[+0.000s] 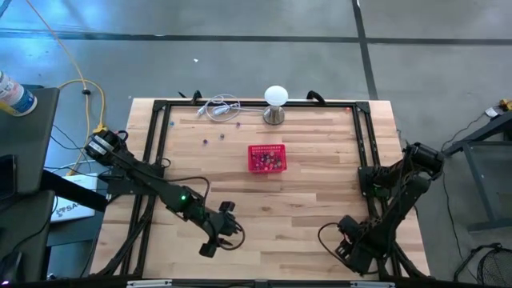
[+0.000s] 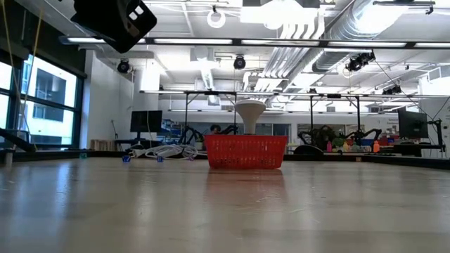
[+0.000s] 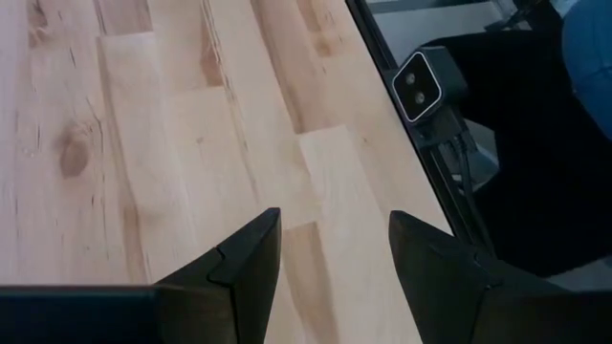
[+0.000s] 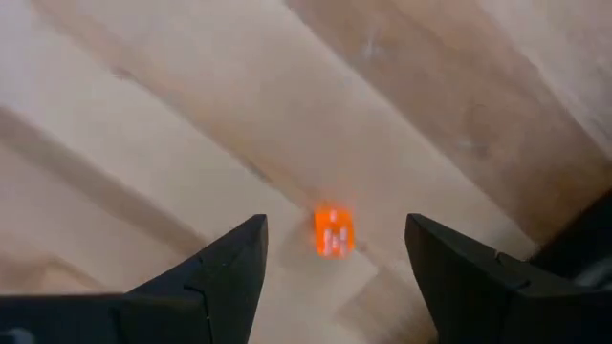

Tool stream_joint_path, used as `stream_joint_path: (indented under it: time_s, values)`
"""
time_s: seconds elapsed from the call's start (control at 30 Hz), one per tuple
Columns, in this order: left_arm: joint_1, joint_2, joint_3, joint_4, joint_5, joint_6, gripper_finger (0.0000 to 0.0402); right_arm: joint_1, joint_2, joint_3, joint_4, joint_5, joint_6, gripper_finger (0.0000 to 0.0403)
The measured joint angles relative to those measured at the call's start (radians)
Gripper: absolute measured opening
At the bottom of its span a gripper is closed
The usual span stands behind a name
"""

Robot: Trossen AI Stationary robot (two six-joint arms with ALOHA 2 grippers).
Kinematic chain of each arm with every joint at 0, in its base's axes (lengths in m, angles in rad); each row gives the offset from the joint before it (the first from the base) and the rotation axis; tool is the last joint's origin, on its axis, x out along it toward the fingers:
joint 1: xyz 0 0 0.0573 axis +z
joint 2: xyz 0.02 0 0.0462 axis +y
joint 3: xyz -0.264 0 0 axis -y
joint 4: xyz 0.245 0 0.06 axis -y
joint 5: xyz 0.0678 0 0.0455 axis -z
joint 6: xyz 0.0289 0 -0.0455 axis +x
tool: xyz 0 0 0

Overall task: Pick & Place Dice
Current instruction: Put the bottom orange dice into the bin

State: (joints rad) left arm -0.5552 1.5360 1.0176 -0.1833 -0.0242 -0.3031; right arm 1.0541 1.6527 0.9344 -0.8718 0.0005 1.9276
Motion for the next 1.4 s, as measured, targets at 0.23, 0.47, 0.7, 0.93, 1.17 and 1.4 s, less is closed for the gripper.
stream_joint_path:
  time_s: [0.23, 0.47, 0.7, 0.93, 1.17, 1.4]
  values:
    - [0.000, 0.000, 0.000, 0.000, 0.000, 0.000, 0.0189, -0.001, -0.006, -0.103, 0.158, -0.067, 0.015, 0.0240]
    - [0.001, 0.000, 0.000, 0.003, 0.000, 0.007, 0.0189, -0.001, -0.006, -0.116, 0.178, -0.067, 0.008, 0.0229]
    - [0.003, 0.000, 0.000, 0.009, 0.000, 0.018, 0.0189, -0.001, -0.004, -0.117, 0.183, -0.078, -0.003, 0.0145]
    - [0.003, 0.000, 0.000, 0.006, 0.000, 0.018, 0.0189, -0.011, -0.003, -0.117, 0.177, -0.061, -0.022, 0.0030]
    - [0.003, 0.000, 0.000, -0.064, 0.000, 0.028, 0.0189, -0.134, 0.005, -0.056, 0.174, 0.053, -0.162, 0.0026]
    - [0.000, -0.001, 0.000, -0.169, -0.006, 0.048, 0.0189, -0.343, 0.005, 0.141, 0.177, 0.252, -0.650, 0.0026]
